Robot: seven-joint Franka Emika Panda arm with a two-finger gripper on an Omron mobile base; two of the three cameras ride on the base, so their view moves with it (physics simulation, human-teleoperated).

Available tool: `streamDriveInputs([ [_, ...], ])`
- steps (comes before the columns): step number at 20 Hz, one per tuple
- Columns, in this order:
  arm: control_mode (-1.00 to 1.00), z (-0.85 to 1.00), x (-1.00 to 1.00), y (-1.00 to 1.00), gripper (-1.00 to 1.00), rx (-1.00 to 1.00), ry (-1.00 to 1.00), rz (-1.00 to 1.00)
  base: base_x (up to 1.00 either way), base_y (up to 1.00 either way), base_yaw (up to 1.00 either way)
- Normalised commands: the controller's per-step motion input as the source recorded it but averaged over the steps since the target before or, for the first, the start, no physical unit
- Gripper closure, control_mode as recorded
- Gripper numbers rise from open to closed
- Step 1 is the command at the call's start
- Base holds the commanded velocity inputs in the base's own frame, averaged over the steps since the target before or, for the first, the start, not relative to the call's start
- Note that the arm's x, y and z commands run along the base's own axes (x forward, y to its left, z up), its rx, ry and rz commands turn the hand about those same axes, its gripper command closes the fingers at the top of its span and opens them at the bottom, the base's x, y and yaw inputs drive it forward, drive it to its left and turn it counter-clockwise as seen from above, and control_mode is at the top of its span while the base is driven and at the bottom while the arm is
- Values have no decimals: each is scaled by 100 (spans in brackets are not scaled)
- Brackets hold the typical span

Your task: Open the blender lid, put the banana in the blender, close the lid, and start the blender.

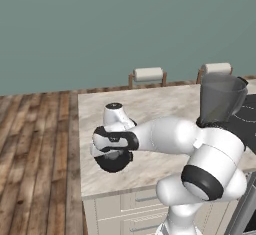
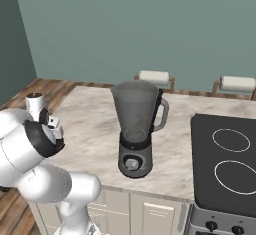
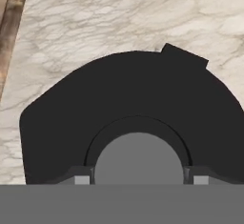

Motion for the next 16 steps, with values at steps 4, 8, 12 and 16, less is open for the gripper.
streamDriveInputs([
  [4,-100,93,-6,-9,100,0,-4,-3,0,0,0],
  [8,-100,100,-12,-24,100,0,-4,-2,0,0,0],
  [12,-100,100,-9,-26,100,0,-3,-2,0,0,0],
  [16,-100,100,-2,-25,100,0,-4,-1,0,0,0],
])
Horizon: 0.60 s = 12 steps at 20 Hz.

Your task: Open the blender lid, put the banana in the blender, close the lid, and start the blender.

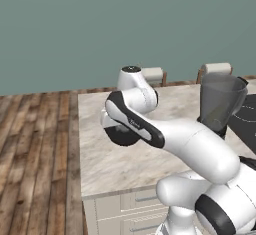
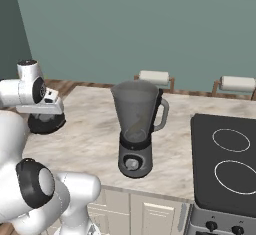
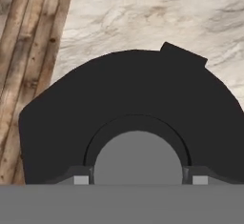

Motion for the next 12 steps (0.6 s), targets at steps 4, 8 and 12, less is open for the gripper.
streamDriveInputs([
  [4,-100,91,-1,-28,100,0,-4,0,0,0,0],
  [8,-100,75,-3,-38,100,0,-6,0,0,0,0],
  [12,-100,60,-10,-46,100,0,-8,0,0,0,0],
])
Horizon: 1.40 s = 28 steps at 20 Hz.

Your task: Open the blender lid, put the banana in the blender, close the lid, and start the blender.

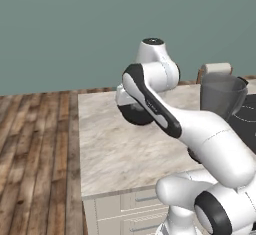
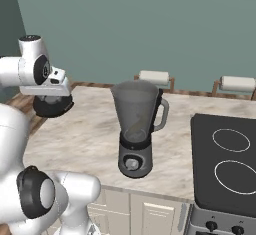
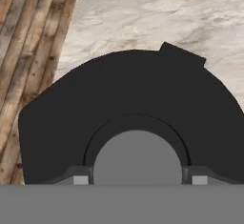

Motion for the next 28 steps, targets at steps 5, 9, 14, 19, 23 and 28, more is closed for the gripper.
streamDriveInputs([
  [5,-100,68,-11,-47,100,0,-7,0,0,0,0],
  [9,-100,61,-8,-52,100,0,-7,0,0,0,0],
  [14,-100,58,-13,-56,100,0,-3,0,0,0,0],
  [19,-100,45,-23,-59,100,0,-2,0,0,0,0],
  [23,-100,46,-13,-60,100,0,0,0,0,0,0],
  [28,-100,44,0,-64,100,-2,0,0,0,0,0],
])
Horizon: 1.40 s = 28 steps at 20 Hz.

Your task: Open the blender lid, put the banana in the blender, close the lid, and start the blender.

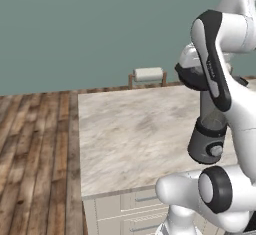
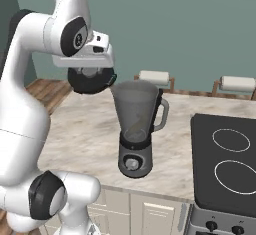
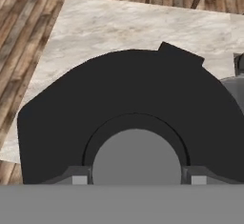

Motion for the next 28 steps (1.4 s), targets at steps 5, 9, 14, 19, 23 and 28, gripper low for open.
streamDriveInputs([
  [5,-100,36,0,-66,100,-1,0,0,0,0,0],
  [9,-100,3,0,-57,100,-2,3,0,0,0,0],
  [14,-100,-10,3,-37,100,-1,4,1,0,0,0],
  [19,-100,-18,3,-21,100,0,2,6,0,0,0],
  [23,-100,-27,2,-16,100,0,0,8,0,0,0],
  [28,-100,-31,12,-14,100,-1,0,8,0,0,0],
])
